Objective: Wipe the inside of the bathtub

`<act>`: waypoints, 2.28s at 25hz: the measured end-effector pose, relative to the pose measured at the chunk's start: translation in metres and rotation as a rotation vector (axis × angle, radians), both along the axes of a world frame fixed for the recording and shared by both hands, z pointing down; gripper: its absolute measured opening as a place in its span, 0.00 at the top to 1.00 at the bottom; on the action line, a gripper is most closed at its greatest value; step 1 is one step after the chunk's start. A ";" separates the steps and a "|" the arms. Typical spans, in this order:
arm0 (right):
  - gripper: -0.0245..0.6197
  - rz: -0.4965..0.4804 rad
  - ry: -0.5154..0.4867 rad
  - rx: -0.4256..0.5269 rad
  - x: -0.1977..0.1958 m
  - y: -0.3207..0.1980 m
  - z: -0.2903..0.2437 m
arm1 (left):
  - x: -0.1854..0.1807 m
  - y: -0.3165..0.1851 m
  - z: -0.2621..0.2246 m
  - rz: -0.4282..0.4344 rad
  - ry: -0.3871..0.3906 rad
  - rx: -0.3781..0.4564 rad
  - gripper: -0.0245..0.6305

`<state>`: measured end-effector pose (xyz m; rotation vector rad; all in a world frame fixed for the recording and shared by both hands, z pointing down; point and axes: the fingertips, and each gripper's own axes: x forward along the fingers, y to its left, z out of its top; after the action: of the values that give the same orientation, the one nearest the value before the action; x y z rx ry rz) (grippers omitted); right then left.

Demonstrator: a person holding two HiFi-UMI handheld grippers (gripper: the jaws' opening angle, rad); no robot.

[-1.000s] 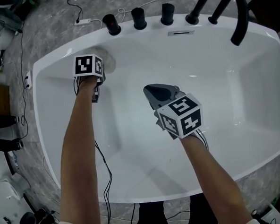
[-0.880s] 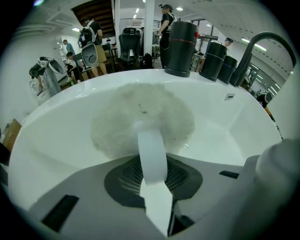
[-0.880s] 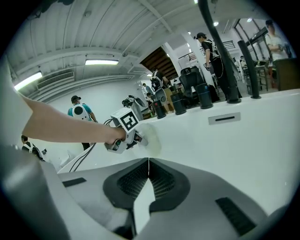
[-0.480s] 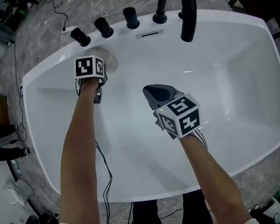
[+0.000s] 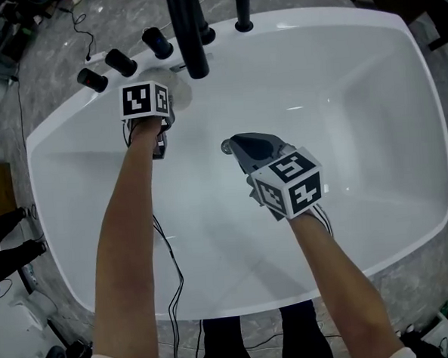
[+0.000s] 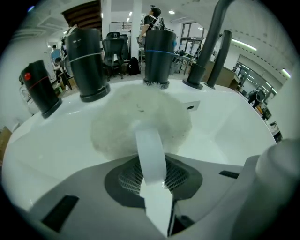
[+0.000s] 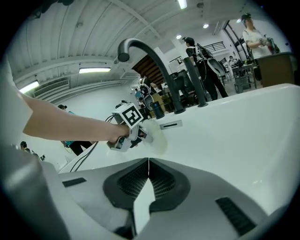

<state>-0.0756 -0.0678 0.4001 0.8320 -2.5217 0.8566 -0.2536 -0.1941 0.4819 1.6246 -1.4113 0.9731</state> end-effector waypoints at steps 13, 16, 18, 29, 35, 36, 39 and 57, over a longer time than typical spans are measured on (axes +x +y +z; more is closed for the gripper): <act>0.93 0.015 -0.013 0.004 0.104 -0.016 0.008 | 0.107 -0.022 -0.002 0.017 0.004 0.009 0.81; 0.93 0.026 -0.018 0.002 0.123 -0.021 0.009 | 0.124 -0.025 -0.002 0.017 -0.003 0.008 0.81; 0.93 0.033 -0.019 0.003 0.132 -0.025 0.010 | 0.134 -0.029 -0.002 0.022 -0.002 0.011 0.81; 0.93 0.081 -0.002 -0.004 0.155 -0.033 0.005 | 0.185 -0.044 -0.002 0.074 0.033 0.018 0.81; 0.93 0.110 0.004 0.002 0.151 -0.036 0.001 | 0.196 -0.048 0.002 0.098 0.044 0.015 0.81; 0.93 0.116 0.009 0.001 0.153 -0.035 0.002 | 0.200 -0.048 0.003 0.104 0.052 0.013 0.81; 0.93 0.143 0.021 0.000 0.158 -0.037 0.002 | 0.216 -0.051 0.004 0.135 0.072 0.012 0.81; 0.93 0.239 0.068 0.003 0.210 -0.032 0.006 | 0.282 -0.066 0.014 0.236 0.119 0.020 0.81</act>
<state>0.1348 -0.0994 0.4059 1.1603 -2.3975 0.8801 0.0280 -0.2605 0.4955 1.8629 -1.1714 0.9782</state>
